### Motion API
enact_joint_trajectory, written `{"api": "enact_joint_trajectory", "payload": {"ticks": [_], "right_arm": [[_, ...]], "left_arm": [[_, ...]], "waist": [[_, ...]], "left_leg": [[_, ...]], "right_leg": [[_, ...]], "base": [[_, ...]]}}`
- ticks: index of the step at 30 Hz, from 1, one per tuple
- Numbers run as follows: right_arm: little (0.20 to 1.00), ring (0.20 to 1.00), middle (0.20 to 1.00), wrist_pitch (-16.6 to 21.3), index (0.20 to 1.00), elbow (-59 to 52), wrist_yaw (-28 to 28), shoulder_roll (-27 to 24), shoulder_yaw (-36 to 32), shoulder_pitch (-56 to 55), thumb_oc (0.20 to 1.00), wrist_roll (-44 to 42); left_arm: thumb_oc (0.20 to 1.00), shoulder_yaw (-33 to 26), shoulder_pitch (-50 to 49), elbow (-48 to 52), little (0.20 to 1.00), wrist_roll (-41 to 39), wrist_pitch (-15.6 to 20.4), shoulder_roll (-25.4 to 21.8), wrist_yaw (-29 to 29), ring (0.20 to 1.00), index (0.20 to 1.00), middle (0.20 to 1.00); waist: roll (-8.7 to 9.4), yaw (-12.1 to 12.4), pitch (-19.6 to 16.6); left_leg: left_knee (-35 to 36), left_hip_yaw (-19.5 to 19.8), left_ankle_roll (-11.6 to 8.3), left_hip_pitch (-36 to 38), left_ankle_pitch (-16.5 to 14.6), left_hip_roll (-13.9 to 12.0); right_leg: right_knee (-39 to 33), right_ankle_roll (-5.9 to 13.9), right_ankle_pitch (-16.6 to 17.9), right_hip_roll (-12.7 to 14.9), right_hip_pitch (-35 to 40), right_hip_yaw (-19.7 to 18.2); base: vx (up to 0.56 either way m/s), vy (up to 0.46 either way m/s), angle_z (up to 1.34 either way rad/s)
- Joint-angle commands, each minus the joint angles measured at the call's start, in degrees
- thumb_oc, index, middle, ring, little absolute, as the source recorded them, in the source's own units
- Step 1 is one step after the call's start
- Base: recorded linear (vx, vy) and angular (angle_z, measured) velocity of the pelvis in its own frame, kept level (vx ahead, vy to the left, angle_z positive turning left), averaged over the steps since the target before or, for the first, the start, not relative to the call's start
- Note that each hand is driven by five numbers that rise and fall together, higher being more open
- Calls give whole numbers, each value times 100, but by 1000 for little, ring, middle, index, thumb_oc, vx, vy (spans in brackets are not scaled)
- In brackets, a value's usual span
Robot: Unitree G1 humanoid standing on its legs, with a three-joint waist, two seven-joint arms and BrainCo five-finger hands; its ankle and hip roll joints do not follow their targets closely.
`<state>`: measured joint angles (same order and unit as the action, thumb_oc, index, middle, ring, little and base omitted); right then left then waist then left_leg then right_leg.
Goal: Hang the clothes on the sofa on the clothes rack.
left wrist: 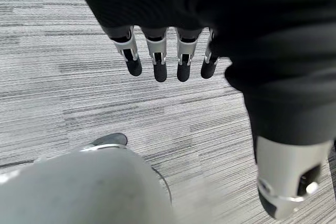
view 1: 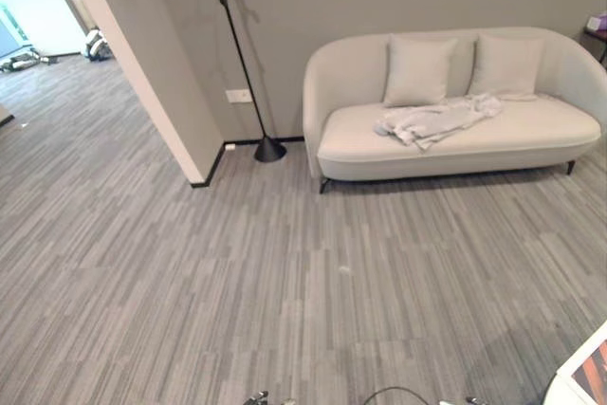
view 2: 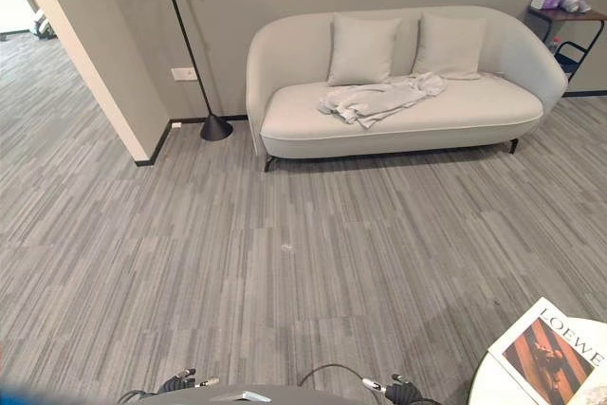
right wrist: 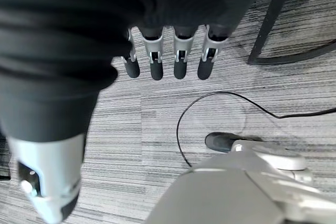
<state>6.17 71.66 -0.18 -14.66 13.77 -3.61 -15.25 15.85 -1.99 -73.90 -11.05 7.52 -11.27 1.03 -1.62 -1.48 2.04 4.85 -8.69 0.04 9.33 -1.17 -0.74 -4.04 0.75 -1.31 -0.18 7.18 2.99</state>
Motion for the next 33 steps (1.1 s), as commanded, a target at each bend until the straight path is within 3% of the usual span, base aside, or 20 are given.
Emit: {"api": "enact_joint_trajectory", "payload": {"ticks": [1, 19, 29, 33], "right_arm": [[1000, 1000, 1000, 149, 1000, 102, 15, 34, 107, 301, 1000, -35], [1000, 1000, 1000, 115, 1000, 124, 38, -1, 91, 339, 1000, 6], [1000, 1000, 1000, 90, 1000, 92, 45, -29, 107, 474, 1000, 37], [1000, 1000, 1000, 102, 1000, 15, 40, -81, 49, 575, 1000, 3]], "left_arm": [[1000, -62, 394, -235, 1000, -27, 223, -92, -9, 1000, 1000, 1000], [1000, -71, 433, -199, 1000, 6, 245, -159, -37, 1000, 1000, 1000], [1000, -106, 473, -136, 1000, -75, 279, -188, -64, 1000, 1000, 1000], [1000, -96, 570, 1, 1000, -153, 267, -208, -80, 1000, 1000, 1000]], "waist": [[314, -52, -59], [316, -35, -3], [322, 61, 65], [267, 98, 264]], "left_leg": [[15, 294, -330, 104, -195, -260], [15, 305, -241, 30, -250, -125], [15, 408, -73, -143, -298, 76], [-16, 452, 134, -137, -378, 259]], "right_leg": [[-96, 778, 277, 700, -24, -88], [-96, 858, 341, 824, -116, -120], [-88, 968, 473, 973, -342, -218], [1243, 1092, 546, 1135, -1102, -399]], "base": [[0, 0, 0], [6, 16, 0], [3, 56, -2], [-22, 106, -7]]}}
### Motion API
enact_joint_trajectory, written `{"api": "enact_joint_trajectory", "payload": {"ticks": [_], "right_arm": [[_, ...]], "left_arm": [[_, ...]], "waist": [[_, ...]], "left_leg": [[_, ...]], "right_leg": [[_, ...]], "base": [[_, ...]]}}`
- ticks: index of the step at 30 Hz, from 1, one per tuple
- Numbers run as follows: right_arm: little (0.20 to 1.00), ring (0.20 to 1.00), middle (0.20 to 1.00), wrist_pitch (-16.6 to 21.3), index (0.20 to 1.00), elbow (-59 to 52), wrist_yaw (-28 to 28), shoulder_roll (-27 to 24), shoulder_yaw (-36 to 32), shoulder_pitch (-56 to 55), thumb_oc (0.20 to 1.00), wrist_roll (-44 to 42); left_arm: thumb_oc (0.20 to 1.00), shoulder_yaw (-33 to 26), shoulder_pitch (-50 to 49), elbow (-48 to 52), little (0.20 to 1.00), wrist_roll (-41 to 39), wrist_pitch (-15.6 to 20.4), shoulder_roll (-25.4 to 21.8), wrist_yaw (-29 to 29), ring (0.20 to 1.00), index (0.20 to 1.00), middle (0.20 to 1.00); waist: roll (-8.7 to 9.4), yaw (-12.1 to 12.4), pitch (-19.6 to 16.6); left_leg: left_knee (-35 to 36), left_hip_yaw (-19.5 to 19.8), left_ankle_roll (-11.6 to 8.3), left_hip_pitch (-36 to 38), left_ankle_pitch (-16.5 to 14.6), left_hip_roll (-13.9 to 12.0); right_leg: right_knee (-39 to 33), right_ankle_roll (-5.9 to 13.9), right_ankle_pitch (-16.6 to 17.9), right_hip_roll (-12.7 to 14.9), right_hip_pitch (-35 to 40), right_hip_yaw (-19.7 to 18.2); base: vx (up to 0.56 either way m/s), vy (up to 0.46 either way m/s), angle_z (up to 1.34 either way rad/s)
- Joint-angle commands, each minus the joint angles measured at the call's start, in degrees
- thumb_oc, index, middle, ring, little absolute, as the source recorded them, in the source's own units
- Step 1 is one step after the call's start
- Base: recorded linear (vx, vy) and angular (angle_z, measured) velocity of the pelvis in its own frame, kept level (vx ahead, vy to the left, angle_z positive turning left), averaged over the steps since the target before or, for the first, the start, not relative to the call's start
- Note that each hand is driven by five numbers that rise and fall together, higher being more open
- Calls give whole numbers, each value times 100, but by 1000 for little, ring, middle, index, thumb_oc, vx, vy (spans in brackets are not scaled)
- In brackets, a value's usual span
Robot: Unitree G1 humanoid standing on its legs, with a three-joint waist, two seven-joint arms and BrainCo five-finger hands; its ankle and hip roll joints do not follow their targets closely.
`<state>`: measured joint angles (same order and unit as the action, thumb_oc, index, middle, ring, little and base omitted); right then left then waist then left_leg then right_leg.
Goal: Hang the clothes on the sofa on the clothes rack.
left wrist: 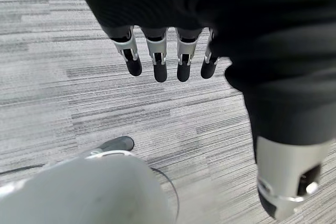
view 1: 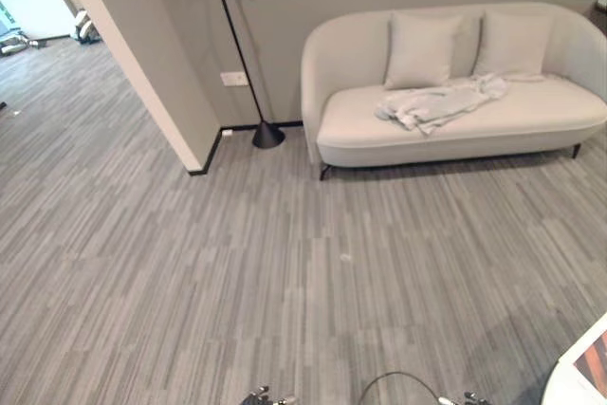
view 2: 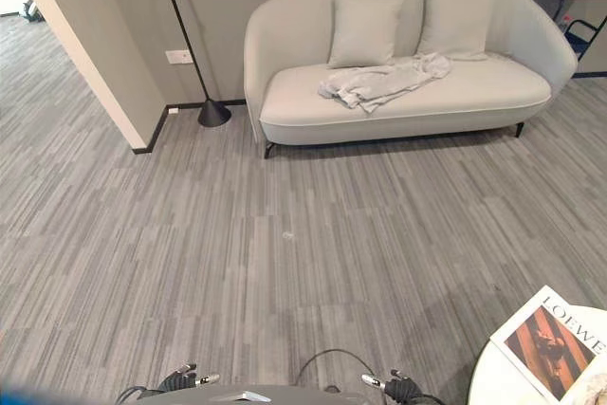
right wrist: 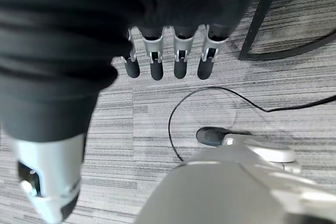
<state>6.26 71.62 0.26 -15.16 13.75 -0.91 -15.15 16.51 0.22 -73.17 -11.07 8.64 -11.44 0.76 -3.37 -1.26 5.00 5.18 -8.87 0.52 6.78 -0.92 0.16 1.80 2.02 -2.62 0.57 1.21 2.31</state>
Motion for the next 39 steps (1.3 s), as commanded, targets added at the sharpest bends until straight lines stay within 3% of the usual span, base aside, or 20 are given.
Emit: {"api": "enact_joint_trajectory", "payload": {"ticks": [1, 2, 4, 8, 10, 11, 13, 14, 15, 18, 19, 20, 22, 26, 27, 29, 32, 34, 35, 39], "right_arm": [[1000, 1000, 1000, 93, 1000, 16, 1, -49, 36, 321, 1000, -22], [1000, 1000, 1000, 96, 1000, -19, -36, -60, -4, 335, 1000, -130], [1000, 1000, 1000, 116, 1000, -13, -25, -71, -90, 304, 1000, -408], [1000, 1000, 1000, 122, 1000, 51, -60, -20, -240, 286, 1000, -565], [1000, 1000, 1000, 116, 1000, 43, -56, -24, -257, 212, 1000, -508], [1000, 1000, 1000, 122, 1000, 66, -44, -71, -259, 137, 1000, -504], [1000, 1000, 1000, 122, 1000, 65, -44, -74, -259, 134, 1000, -505], [1000, 1000, 1000, 151, 1000, 81, -26, -119, -253, 119, 1000, -498], [1000, 1000, 1000, 170, 1000, 74, -25, -174, -262, 120, 1000, -495], [1000, 1000, 1000, 227, 1000, 8, 16, -250, -246, 101, 1000, -573], [1000, 1000, 1000, 254, 1000, -22, -21, -360, -228, 99, 1000, -623], [1000, 1000, 1000, 240, 1000, -52, -48, -422, -223, 125, 1000, -637], [1000, 1000, 1000, 237, 1000, -85, -56, -480, -211, 167, 1000, -655], [1000, 1000, 1000, 257, 1000, -123, -64, -523, -190, 194, 1000, -623], [1000, 1000, 1000, 254, 1000, -121, -73, -527, -164, 202, 1000, -597], [1000, 1000, 1000, 271, 1000, -161, -94, -529, -126, 200, 1000, -561], [1000, 1000, 1000, 295, 1000, -186, -114, -501, -64, 213, 1000, -486], [1000, 1000, 1000, 255, 1000, -141, -109, -427, -46, 205, 1000, -386], [1000, 1000, 1000, 247, 1000, -142, -106, -404, -33, 155, 1000, -344], [1000, 1000, 1000, 191, 1000, -41, -32, -318, -69, 99, 1000, -238]], "left_arm": [[1000, -154, 381, -16, 1000, -178, 159, -205, -58, 1000, 1000, 1000], [1000, -57, 513, 24, 1000, -184, 150, -232, -58, 1000, 1000, 1000], [1000, 51, 589, 102, 1000, -200, 194, -217, -75, 1000, 1000, 1000], [1000, 104, 677, 97, 1000, -215, 223, -158, -79, 1000, 1000, 1000], [1000, 111, 644, 71, 1000, -167, 203, -115, -53, 1000, 1000, 1000], [1000, 113, 604, 60, 1000, -132, 208, -84, -39, 1000, 1000, 1000], [1000, 113, 601, 61, 1000, -132, 208, -82, -40, 1000, 1000, 1000], [1000, 101, 581, 66, 1000, -161, 209, -42, -34, 1000, 1000, 1000], [1000, 66, 588, 66, 1000, -289, 209, -23, -24, 1000, 1000, 1000], [1000, 34, 550, 45, 1000, -330, 220, -52, -29, 1000, 1000, 1000], [1000, -37, 528, 101, 1000, -433, 195, -133, -47, 1000, 1000, 1000], [1000, -71, 502, 110, 1000, -446, 177, -177, -61, 1000, 1000, 1000], [1000, -90, 479, 108, 1000, -481, 185, -184, -49, 1000, 1000, 1000], [1000, -133, 402, 106, 1000, -549, 200, -153, -49, 1000, 1000, 1000], [1000, -120, 357, 103, 1000, -570, 219, -140, -36, 1000, 1000, 1000], [1000, -110, 305, 89, 1000, -566, 239, -121, -23, 1000, 1000, 1000], [1000, -117, 302, 106, 1000, -588, 259, -122, -17, 1000, 1000, 1000], [1000, -175, 247, 13, 1000, -520, 220, -94, -11, 1000, 1000, 1000], [1000, -203, 188, 3, 1000, -504, 223, -101, -19, 1000, 1000, 1000], [1000, -268, 120, -61, 1000, -472, 249, -115, -14, 1000, 1000, 1000]], "waist": [[430, 38, 66], [396, -82, 262], [358, -246, 286], [389, -648, 332], [373, -688, 272], [381, -717, 155], [367, -718, 156], [264, -770, 55], [99, -827, -8], [-32, -868, -113], [90, -764, -39], [237, -676, 41], [383, -509, 132], [499, -267, 272], [499, -142, 302], [426, -3, 308], [313, 257, 408], [237, 324, 315], [212, 359, 255], [293, 401, -44]], "left_leg": [[-63, 503, 149, 172, -432, 217], [-103, 604, 227, 250, -492, 255], [-23, 711, 150, 500, -679, 246], [-18, 960, -60, 1217, -1265, 168], [-18, 989, -130, 1387, -1409, 54], [-18, 1093, -177, 1423, -1435, -56], [-18, 1091, -179, 1429, -1442, -69], [-18, 1081, -303, 1456, -1157, -391], [-293, 1132, -523, 1386, -548, -715], [-1094, 1222, -797, 1107, 626, -965], [-2516, 1127, -868, 406, 1354, -1000], [-3042, 962, -681, 138, 1453, -1004], [-3327, 858, -474, -348, 1124, -908], [-2801, 595, -368, -979, 527, -771], [-2123, 573, -400, -1323, 448, -572], [-1253, 672, -439, -1606, 598, -391], [-156, 925, -595, -2043, 1172, -116], [-18, 550, -604, -2208, 1194, -147], [-18, 596, -582, -2120, 1284, -147], [-18, 524, -476, -1798, 1312, -61]], "right_leg": [[1162, 970, 943, 1109, -759, -400], [2037, 831, 1309, 1092, -1341, -520], [1455, 778, 1113, 971, -1722, -420], [-664, 1049, 1467, 674, -2066, 273], [-680, 1103, 1515, 691, -2215, 715], [-680, 993, 1660, 666, -2066, 796], [-680, 992, 1656, 655, -2059, 803], [-680, 873, 1667, 499, -1926, 669], [-511, 732, 1630, 341, -1918, 546], [-407, 470, 1377, 141, -1709, 450], [-514, 173, 1017, 5, -1148, 295], [-507, 50, 823, 18, -860, 185], [-493, 5, 654, 40, -562, -5], [-562, 47, 409, 116, -96, -126], [-605, 83, 290, 140, 124, -184], [-675, 112, 175, 43, 380, -260], [-680, 93, -81, -129, 853, -486], [-680, 125, -273, -187, 1152, -651], [-680, 131, -345, -178, 1249, -703], [-680, 330, -490, 232, 1480, -761]], "base": [[78, 186, -3], [245, 148, 1], [375, 9, 26], [522, -171, 49], [516, -286, 9], [409, -268, 20], [288, -200, 43], [571, -403, 61], [673, -477, 51], [486, -353, -5], [714, -582, -2], [696, -571, 28], [368, -251, -5], [269, -52, -50], [448, 1, -39], [409, 26, -38], [408, 19, -55], [513, 122, -67], [496, 177, -108], [375, 171, -21]]}}
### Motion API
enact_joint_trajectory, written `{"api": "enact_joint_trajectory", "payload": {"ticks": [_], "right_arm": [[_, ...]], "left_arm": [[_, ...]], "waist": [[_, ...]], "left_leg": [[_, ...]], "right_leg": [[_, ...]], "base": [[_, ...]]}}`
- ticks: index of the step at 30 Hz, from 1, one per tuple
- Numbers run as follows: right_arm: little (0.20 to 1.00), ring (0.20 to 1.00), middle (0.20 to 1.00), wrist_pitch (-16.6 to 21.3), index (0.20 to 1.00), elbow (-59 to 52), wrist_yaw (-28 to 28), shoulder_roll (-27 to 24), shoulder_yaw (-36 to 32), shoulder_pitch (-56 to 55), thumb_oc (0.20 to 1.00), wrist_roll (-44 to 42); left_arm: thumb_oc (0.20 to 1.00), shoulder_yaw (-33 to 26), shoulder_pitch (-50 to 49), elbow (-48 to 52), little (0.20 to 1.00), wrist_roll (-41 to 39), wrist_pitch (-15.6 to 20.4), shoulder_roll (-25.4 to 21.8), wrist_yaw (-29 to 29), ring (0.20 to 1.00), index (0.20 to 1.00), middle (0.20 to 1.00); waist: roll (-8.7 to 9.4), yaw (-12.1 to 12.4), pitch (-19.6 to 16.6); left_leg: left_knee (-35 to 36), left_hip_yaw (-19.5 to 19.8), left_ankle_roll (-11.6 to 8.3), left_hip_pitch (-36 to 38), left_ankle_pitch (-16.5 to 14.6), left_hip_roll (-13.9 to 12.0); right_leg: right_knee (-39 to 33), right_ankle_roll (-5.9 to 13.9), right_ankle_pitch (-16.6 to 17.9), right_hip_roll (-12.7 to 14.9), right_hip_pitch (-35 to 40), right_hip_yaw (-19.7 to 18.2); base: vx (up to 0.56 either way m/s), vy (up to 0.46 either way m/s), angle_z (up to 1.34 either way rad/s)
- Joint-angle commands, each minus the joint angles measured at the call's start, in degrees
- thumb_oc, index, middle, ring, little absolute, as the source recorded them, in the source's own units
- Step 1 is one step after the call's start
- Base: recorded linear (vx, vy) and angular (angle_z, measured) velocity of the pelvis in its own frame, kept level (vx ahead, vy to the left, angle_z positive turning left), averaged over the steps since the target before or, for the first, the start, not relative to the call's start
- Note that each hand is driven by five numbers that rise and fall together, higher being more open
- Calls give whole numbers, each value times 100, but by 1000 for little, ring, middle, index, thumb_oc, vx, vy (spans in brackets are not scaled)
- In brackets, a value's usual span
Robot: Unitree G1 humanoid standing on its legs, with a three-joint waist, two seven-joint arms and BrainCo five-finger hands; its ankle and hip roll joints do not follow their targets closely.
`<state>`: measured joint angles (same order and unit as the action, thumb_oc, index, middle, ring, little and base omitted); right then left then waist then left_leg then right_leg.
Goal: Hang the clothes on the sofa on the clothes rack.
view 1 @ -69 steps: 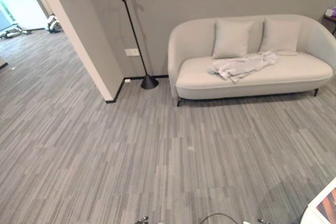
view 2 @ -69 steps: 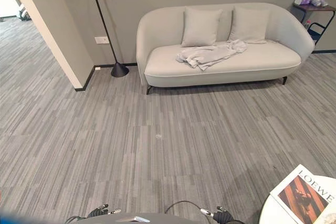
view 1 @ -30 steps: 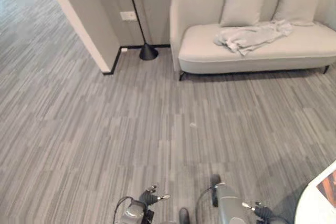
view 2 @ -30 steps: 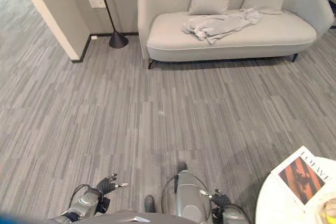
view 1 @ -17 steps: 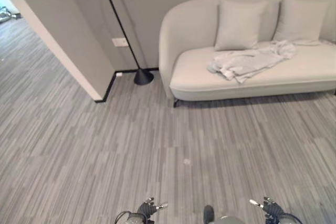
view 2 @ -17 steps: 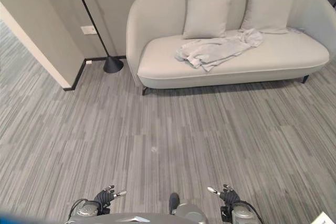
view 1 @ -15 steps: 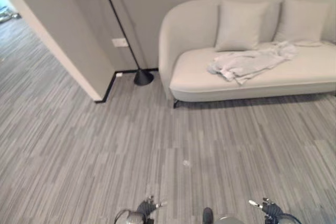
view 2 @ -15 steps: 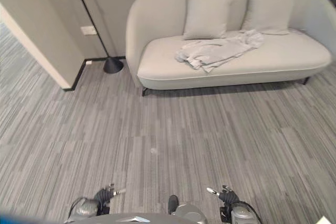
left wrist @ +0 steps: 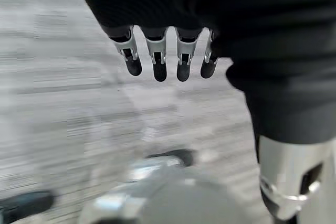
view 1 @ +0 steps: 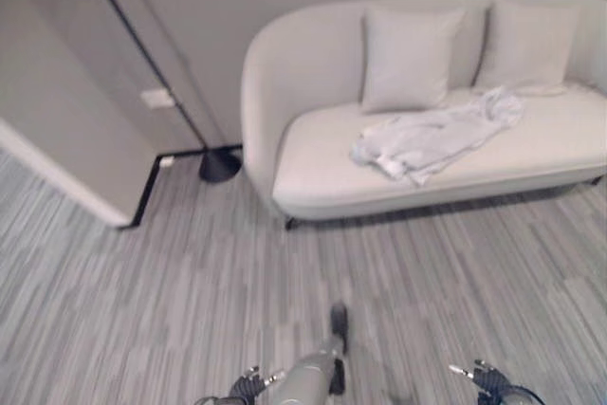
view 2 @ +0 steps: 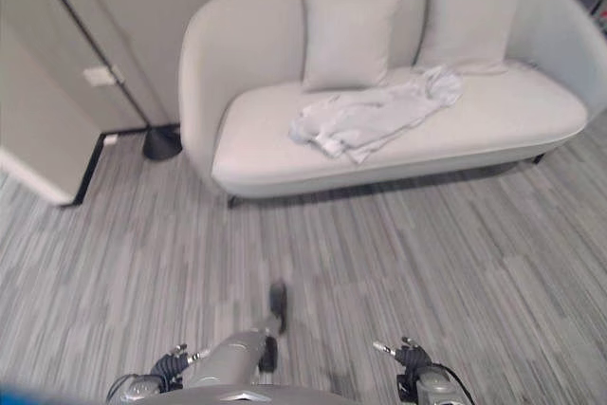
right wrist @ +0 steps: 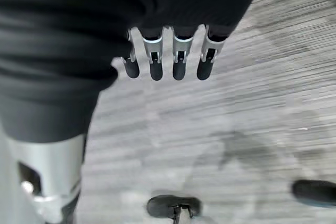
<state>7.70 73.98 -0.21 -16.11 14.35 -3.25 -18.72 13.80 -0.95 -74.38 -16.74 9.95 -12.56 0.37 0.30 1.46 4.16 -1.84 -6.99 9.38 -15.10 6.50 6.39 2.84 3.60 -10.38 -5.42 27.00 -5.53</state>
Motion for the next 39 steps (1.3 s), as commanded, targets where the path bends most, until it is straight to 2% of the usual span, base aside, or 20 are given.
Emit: {"api": "enact_joint_trajectory", "payload": {"ticks": [1, 3, 6, 8, 10, 12, 13, 14, 16, 17, 20, 23, 26, 28, 29, 32, 34, 36, 37, 39], "right_arm": [[1000, 1000, 1000, 31, 1000, -269, 35, -188, -122, 343, 1000, 197], [1000, 1000, 1000, 37, 1000, -261, 51, -148, -91, 368, 1000, 273], [1000, 1000, 1000, 22, 1000, -341, 86, -130, -52, 454, 1000, 304], [1000, 1000, 1000, 37, 1000, -402, 94, -121, -1, 527, 1000, 311], [1000, 1000, 1000, 42, 1000, -503, 91, -86, 58, 556, 1000, 295], [1000, 1000, 1000, 45, 1000, -559, 86, -49, 97, 556, 1000, 300], [1000, 1000, 1000, 44, 1000, -585, 83, -20, 124, 554, 1000, 321], [1000, 1000, 1000, 37, 1000, -603, 65, 1, 165, 503, 1000, 361], [1000, 1000, 1000, 15, 1000, -626, 60, 23, 140, 514, 1000, 368], [1000, 1000, 1000, 15, 1000, -627, 60, 23, 140, 513, 1000, 368], [1000, 1000, 1000, -2, 1000, -687, 48, 5, 111, 557, 1000, 349], [1000, 1000, 1000, -23, 1000, -705, 36, 1, 86, 571, 1000, 351], [1000, 1000, 1000, -51, 1000, -680, 57, 14, 74, 566, 1000, 388], [1000, 1000, 1000, -54, 1000, -667, 62, 14, 93, 572, 1000, 401], [1000, 1000, 1000, -52, 1000, -687, 77, 31, 96, 521, 1000, 415], [1000, 1000, 1000, -26, 1000, -666, 111, -2, 223, 536, 1000, 498], [1000, 1000, 1000, 4, 1000, -655, 115, -49, 281, 537, 1000, 518], [1000, 1000, 1000, 62, 1000, -706, 85, -115, 294, 531, 1000, 454], [1000, 1000, 1000, 85, 1000, -713, 74, -159, 289, 495, 1000, 371], [1000, 1000, 1000, 120, 1000, -693, 51, -216, 258, 441, 1000, 305]], "left_arm": [[1000, -11, 235, 25, 1000, 163, 99, -7, 22, 1000, 1000, 1000], [1000, -29, 242, 37, 1000, 179, 108, -34, 13, 1000, 1000, 1000], [1000, -53, 284, 99, 1000, 156, 97, -107, 24, 1000, 1000, 1000], [1000, -57, 331, 112, 1000, 184, 78, -157, 3, 1000, 1000, 1000], [1000, -63, 378, 135, 1000, 157, 71, -222, -8, 1000, 1000, 1000], [1000, -61, 399, 139, 1000, 143, 57, -239, -3, 1000, 1000, 1000], [1000, -58, 403, 152, 1000, 141, 46, -249, -8, 1000, 1000, 1000], [1000, -68, 403, 155, 1000, 150, 47, -265, -25, 1000, 1000, 1000], [1000, -49, 407, 127, 1000, 145, 59, -280, -28, 1000, 1000, 1000], [1000, -49, 406, 127, 1000, 145, 60, -280, -28, 1000, 1000, 1000], [1000, -21, 416, 154, 1000, 148, 90, -270, -50, 1000, 1000, 1000], [1000, -15, 436, 197, 1000, 147, 123, -268, -85, 1000, 1000, 1000], [1000, -13, 455, 168, 1000, 173, 127, -266, -80, 1000, 1000, 1000], [1000, 7, 457, 161, 1000, 185, 129, -254, -73, 1000, 1000, 1000], [1000, 59, 482, 143, 1000, 264, 150, -236, -82, 1000, 1000, 1000], [1000, 70, 460, 117, 1000, 187, 164, -133, -85, 1000, 1000, 1000], [1000, 45, 435, 98, 1000, 45, 164, -74, -88, 1000, 1000, 1000], [1000, 86, 423, 156, 1000, -78, 169, -6, -90, 1000, 1000, 1000], [1000, 146, 412, 238, 1000, -92, 158, 30, -66, 1000, 1000, 1000], [1000, 199, 399, 350, 1000, -108, 146, 43, -60, 1000, 1000, 1000]], "waist": [[-28, 132, -59], [67, 179, -195], [120, 223, -191], [124, 192, -84], [102, 159, 31], [86, 177, 64], [62, 206, 62], [75, 231, 42], [93, 257, -27], [89, 252, -20], [95, 178, 10], [106, 48, 132], [123, -46, 234], [128, -68, 245], [233, -92, 195], [217, -71, 68], [130, -66, 11], [-11, -82, -39], [-94, -112, -75], [-135, -141, -96]], "left_leg": [[684, 259, -1310, 455, 478, -657], [684, 95, -1210, 588, 314, -561], [684, -3, -982, 845, 65, -411], [684, 33, -854, 1064, -85, -313], [684, 86, -760, 1240, -202, -282], [684, 87, -745, 1311, -273, -308], [684, 89, -739, 1386, -348, -345], [681, 104, -767, 1491, -453, -386], [676, 112, -844, 1590, -646, -513], [673, 119, -847, 1600, -654, -517], [684, 202, -945, 1758, -795, -621], [684, 392, -1061, 2039, -993, -686], [684, 557, -1252, 2462, -1222, -877], [684, 609, -1294, 2549, -1261, -937], [684, 778, -1382, 2576, -1329, -954], [684, 868, -1590, 2630, -1251, -1367], [684, 926, -1697, 2546, -1027, -1675], [653, 1032, -1835, 2426, -470, -1967], [510, 1140, -1936, 2301, -51, -2159], [327, 1167, -2005, 2219, 377, -2361]], "right_leg": [[-746, 267, 326, 966, -1101, 52], [-462, 462, 450, 1247, -1205, 131], [622, 701, 1011, 1495, -1731, 135], [1378, 715, 1571, 1530, -2151, 76], [1936, 645, 1960, 1589, -2462, 152], [2064, 631, 2030, 1694, -2563, 295], [2068, 603, 2008, 1861, -2648, 506], [1616, 571, 1852, 2197, -2561, 992], [722, 625, 1714, 2482, -2641, 1443], [713, 624, 1712, 2478, -2621, 1454], [-42, 790, 1901, 2620, -2863, 1397], [-618, 962, 2178, 2645, -3158, 1099], [-784, 1140, 2434, 2627, -3722, 1088], [-784, 1140, 2474, 2601, -3713, 1135], [-784, 1140, 2420, 2575, -3589, 1030], [-784, 1126, 2353, 2424, -3380, 1060], [-734, 980, 2126, 2206, -3270, 1145], [-680, 798, 1850, 1901, -3146, 1224], [-712, 661, 1660, 1641, -3012, 1306], [-774, 539, 1489, 1401, -2841, 1349]], "base": [[327, 163, -23], [311, 158, -64], [200, 145, -6], [142, 111, 4], [106, 69, 29], [100, 33, 33], [203, -21, 10], [272, -63, -2], [270, -156, -8], [195, -154, -15], [173, -147, 9], [208, -179, 17], [244, -266, 32], [180, -316, 20], [202, -462, 51], [162, -475, 81], [51, -427, 40], [44, -429, 2], [77, -470, -4], [84, -375, 11]]}}
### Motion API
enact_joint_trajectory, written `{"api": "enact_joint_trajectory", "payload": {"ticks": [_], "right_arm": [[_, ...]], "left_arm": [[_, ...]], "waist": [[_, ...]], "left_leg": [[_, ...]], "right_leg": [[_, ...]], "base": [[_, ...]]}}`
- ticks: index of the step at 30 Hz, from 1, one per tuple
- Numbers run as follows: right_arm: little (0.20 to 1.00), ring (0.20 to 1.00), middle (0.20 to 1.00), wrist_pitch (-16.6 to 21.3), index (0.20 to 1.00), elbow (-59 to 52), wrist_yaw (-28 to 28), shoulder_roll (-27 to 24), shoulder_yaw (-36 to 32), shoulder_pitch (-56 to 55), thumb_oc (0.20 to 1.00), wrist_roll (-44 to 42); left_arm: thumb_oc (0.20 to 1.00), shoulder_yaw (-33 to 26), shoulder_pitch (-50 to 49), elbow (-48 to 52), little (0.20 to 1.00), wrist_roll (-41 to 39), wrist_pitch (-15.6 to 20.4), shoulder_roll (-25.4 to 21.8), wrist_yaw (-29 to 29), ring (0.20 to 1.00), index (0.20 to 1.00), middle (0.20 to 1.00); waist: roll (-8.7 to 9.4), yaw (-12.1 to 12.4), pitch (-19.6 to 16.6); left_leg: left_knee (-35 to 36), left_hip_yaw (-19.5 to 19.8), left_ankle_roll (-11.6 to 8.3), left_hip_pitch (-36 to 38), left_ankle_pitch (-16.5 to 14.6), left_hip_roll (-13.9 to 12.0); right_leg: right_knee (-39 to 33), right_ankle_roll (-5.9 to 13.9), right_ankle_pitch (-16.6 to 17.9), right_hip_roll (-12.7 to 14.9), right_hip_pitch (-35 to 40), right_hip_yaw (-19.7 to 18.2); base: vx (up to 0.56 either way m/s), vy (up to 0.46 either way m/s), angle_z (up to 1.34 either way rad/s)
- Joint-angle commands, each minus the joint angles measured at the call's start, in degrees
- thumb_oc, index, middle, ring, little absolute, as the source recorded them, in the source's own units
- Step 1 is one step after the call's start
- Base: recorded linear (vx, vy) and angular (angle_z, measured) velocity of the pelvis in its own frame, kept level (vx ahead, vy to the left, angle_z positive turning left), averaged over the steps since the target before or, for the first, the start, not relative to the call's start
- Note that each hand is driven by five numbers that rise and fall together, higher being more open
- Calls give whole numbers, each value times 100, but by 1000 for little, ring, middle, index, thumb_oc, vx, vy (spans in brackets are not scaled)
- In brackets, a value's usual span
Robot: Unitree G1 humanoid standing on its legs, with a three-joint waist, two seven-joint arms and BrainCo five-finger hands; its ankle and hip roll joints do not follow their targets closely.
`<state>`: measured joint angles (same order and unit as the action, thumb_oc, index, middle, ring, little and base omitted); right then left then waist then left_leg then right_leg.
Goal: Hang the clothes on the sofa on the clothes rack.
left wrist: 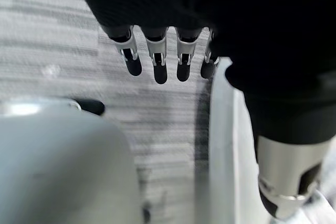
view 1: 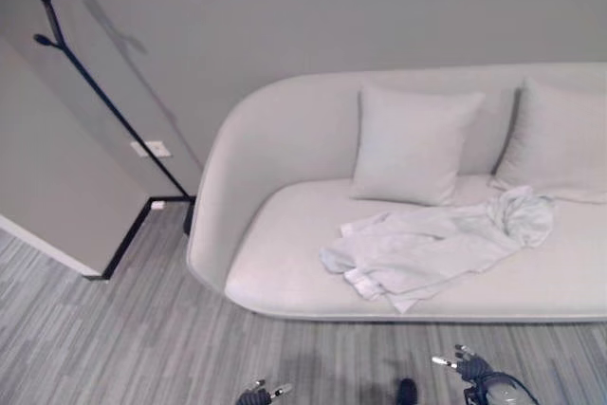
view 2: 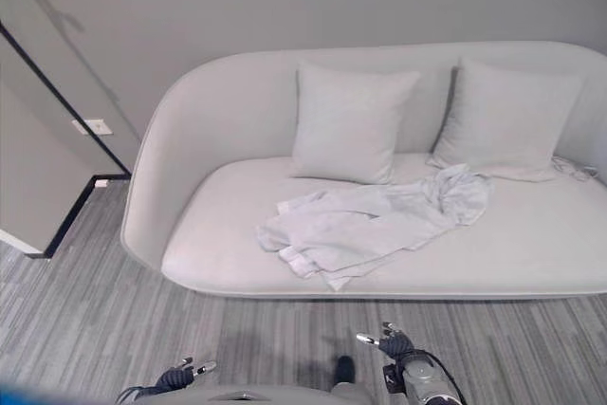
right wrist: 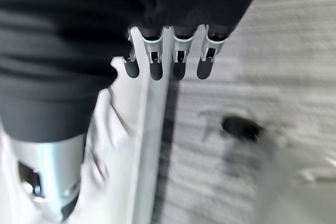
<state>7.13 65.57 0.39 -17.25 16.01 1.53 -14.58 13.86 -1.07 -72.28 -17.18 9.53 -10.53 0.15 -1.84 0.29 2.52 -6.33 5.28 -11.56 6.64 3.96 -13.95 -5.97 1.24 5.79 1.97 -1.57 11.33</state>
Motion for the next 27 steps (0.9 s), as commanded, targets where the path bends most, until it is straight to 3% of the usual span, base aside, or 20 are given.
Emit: {"api": "enact_joint_trajectory", "payload": {"ticks": [1, 5, 7, 10, 13, 15, 16, 19, 27], "right_arm": [[1000, 1000, 1000, 179, 1000, 142, -15, -127, 78, -72, 1000, -126], [1000, 1000, 1000, 213, 1000, 141, -44, -181, 53, -181, 1000, -183], [1000, 1000, 1000, 199, 1000, 108, -72, -213, 43, -211, 1000, -177], [1000, 1000, 1000, 203, 1000, 94, -55, -285, 43, -217, 1000, -192], [1000, 1000, 1000, 189, 1000, 124, -77, -314, -16, -166, 1000, -229], [1000, 1000, 1000, 191, 1000, 184, -88, -320, 14, -132, 1000, -212], [1000, 1000, 1000, 189, 1000, 204, -85, -305, 27, -100, 1000, -189], [1000, 1000, 1000, 175, 1000, 237, -91, -226, 26, -103, 1000, -147], [1000, 1000, 1000, 133, 1000, 342, -61, -47, 51, -120, 1000, -42]], "left_arm": [[1000, 207, 403, 188, 1000, -72, 175, -153, -14, 1000, 1000, 1000], [1000, 237, 360, 261, 1000, -83, 143, -138, 10, 1000, 1000, 1000], [1000, 249, 322, 264, 1000, -51, 118, -121, 20, 1000, 1000, 1000], [1000, 309, 328, 245, 1000, -44, 123, -68, 58, 1000, 1000, 1000], [1000, 365, 387, 206, 1000, 4, 137, -83, 64, 1000, 1000, 1000], [1000, 367, 366, 192, 1000, 6, 150, -99, 65, 1000, 1000, 1000], [1000, 365, 367, 184, 1000, -13, 149, -87, 74, 1000, 1000, 1000], [1000, 363, 417, 30, 1000, 55, 170, -87, 58, 1000, 1000, 1000], [1000, 250, 410, -90, 1000, 200, 180, -211, 69, 1000, 1000, 1000]], "waist": [[75, -33, 68], [138, -123, 113], [173, -161, 130], [244, -112, 199], [311, -85, 241], [249, 55, 305], [200, 75, 306], [150, 38, 272], [200, 34, 166]], "left_leg": [[695, -80, 99, 11, 736, -372], [133, -474, 230, -160, 1246, -591], [-130, -765, 308, -193, 1285, -632], [-221, -665, 532, -506, 420, 6], [34, -823, 570, -864, -78, 446], [348, -511, 654, -1098, -95, 968], [569, -340, 661, -999, -103, 1073], [876, -251, 710, -836, -72, 1166], [1133, -633, 876, -509, -253, 1273]], "right_leg": [[97, 729, -200, 599, 95, -317], [97, 507, -443, 372, 436, -234], [97, 417, -540, 317, 575, -195], [97, 410, -611, 367, 683, -180], [97, 433, -626, 450, 652, -180], [97, 468, -610, 390, 616, -275], [97, 462, -587, 349, 613, -319], [97, 485, -586, 314, 647, -396], [97, 697, -407, 627, 551, -618]], "base": [[75, -288, 18], [77, -256, 11], [89, -210, 16], [57, -125, 1], [52, -9, -6], [55, 67, 1], [46, 75, -19], [108, 128, -25], [74, 126, -32]]}}
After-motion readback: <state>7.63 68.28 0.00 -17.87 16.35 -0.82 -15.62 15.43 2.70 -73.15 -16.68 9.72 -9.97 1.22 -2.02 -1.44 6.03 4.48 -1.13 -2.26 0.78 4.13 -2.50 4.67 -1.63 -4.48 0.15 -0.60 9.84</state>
